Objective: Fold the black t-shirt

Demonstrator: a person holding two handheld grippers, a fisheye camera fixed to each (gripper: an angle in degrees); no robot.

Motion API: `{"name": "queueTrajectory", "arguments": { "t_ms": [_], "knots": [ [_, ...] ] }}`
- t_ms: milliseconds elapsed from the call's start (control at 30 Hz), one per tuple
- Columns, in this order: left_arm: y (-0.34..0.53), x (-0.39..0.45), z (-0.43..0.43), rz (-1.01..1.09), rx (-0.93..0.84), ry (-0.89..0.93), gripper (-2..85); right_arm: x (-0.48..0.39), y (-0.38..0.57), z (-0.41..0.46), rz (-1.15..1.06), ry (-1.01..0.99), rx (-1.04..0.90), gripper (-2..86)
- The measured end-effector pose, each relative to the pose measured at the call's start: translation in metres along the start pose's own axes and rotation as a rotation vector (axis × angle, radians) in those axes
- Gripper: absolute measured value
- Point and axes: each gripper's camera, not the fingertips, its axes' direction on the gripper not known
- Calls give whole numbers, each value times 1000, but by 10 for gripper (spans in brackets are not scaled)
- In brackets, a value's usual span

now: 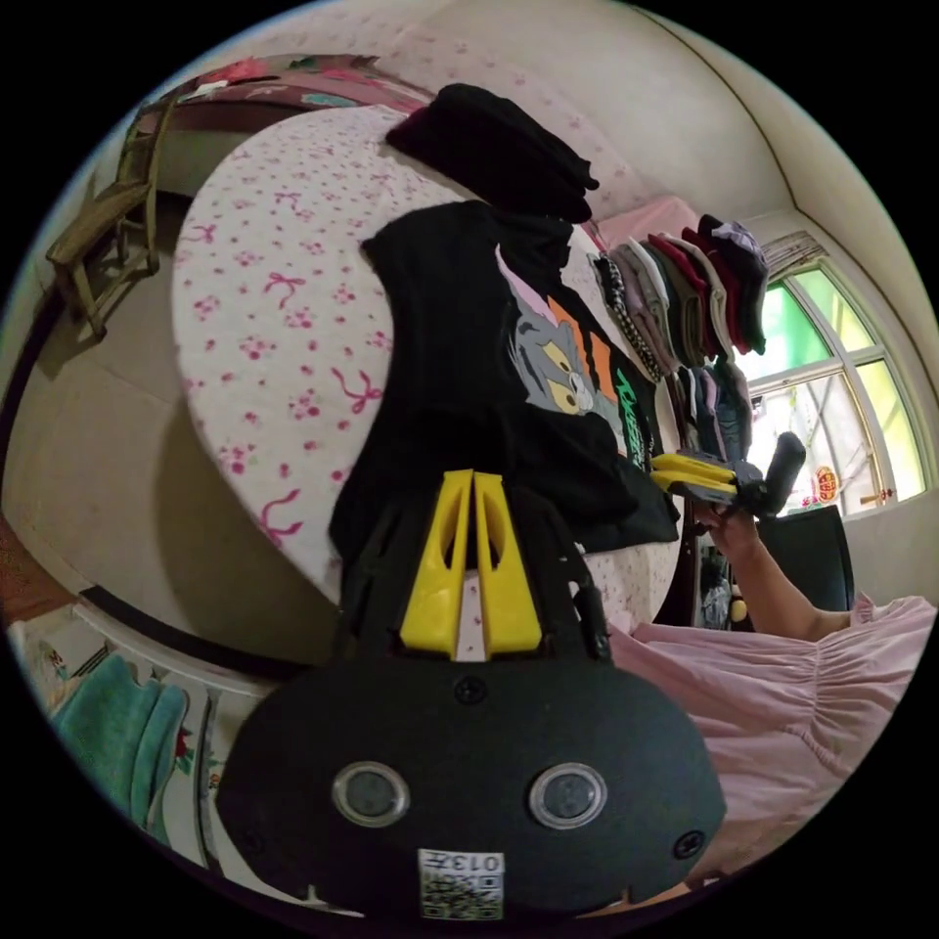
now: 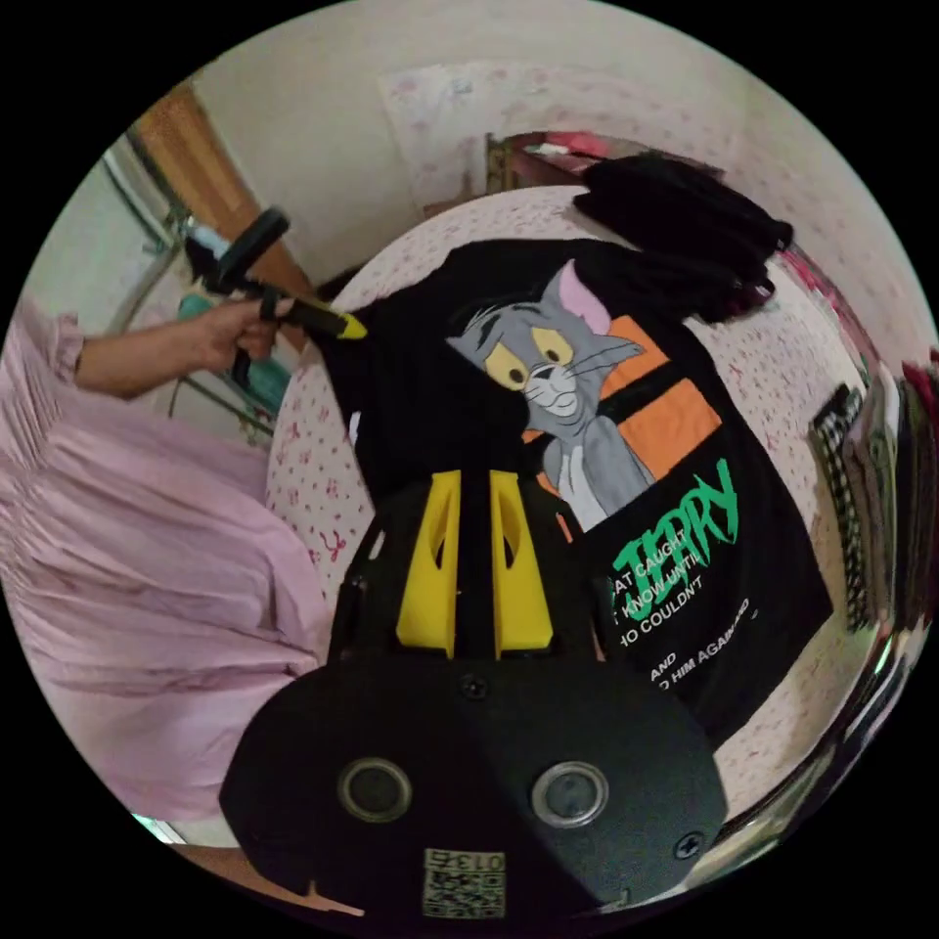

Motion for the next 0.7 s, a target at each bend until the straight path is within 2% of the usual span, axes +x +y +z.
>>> {"name": "queueTrajectory", "arguments": {
  "t_ms": [100,267,333,433,567,700],
  "knots": [
    [-2,6,-8,45,39,-2,-2,27,-10,3,133,-34,33,69],
    [-16,28,17,151,-29,-51,-1,41,-39,43,171,-85,-46,42],
    [-18,28,24,148,-39,-66,-2,42,-48,51,173,-43,-83,21],
    [-18,23,30,138,-53,-75,-2,63,-48,37,255,-37,33,9],
    [-13,15,29,108,-34,-40,-2,92,-38,26,366,-28,92,11],
    [-9,16,22,108,-11,-62,-2,44,-42,7,60,-104,128,45]
  ]
}}
